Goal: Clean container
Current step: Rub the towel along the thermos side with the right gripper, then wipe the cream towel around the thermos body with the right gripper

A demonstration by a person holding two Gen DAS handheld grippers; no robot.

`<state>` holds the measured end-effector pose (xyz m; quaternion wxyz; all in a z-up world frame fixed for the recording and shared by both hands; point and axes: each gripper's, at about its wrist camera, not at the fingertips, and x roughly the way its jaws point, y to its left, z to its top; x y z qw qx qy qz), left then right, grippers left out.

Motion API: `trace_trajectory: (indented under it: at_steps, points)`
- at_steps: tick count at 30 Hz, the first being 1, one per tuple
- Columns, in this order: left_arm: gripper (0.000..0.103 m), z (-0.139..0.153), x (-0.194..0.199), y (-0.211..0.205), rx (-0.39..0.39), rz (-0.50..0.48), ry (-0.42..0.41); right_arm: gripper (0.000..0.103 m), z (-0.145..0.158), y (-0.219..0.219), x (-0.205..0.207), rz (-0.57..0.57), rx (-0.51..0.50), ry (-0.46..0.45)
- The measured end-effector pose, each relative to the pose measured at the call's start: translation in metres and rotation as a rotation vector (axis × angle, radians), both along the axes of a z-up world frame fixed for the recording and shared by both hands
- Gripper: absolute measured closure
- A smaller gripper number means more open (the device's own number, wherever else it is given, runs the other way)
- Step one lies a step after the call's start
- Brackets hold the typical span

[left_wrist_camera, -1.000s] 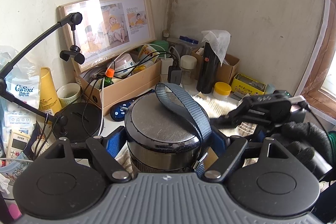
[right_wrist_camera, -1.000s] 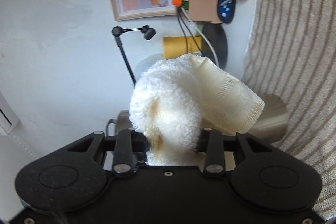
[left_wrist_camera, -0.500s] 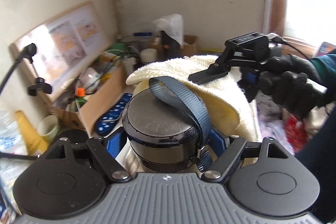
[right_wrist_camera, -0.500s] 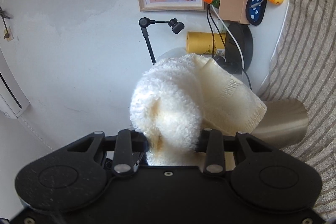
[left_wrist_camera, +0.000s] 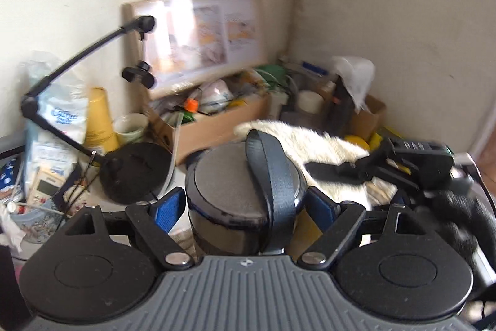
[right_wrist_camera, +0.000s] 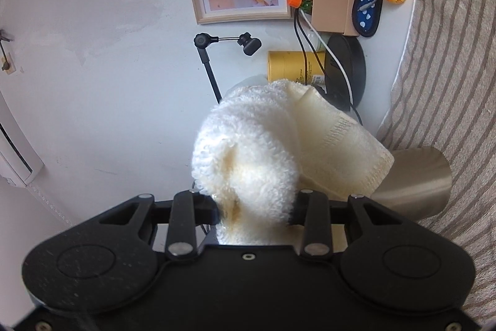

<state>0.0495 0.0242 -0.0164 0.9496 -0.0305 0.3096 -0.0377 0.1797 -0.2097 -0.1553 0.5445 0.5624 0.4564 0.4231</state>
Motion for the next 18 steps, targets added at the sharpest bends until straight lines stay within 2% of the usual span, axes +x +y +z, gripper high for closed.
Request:
trace_trajectory:
  at_steps: [4,6,10,12,18]
  points:
    - [0.021,0.000,0.004,0.001,0.047,-0.094,0.002,0.069,0.001,-0.002,0.000,0.006,-0.008,-0.009]
    - [0.021,-0.001,0.005,0.011,0.058,-0.201,-0.014,0.069,0.004,-0.003,0.001,0.011,-0.005,-0.026]
    - [0.021,-0.011,0.013,0.039,0.023,-0.430,-0.072,0.069,0.011,-0.004,0.003,0.016,0.024,-0.056]
    - [0.021,-0.009,0.019,0.045,0.010,-0.443,-0.058,0.069,0.015,-0.002,0.001,0.016,0.027,-0.070]
    - [0.021,-0.010,0.012,0.028,0.035,-0.371,-0.053,0.070,0.022,0.001,-0.002,0.008,0.029,-0.101]
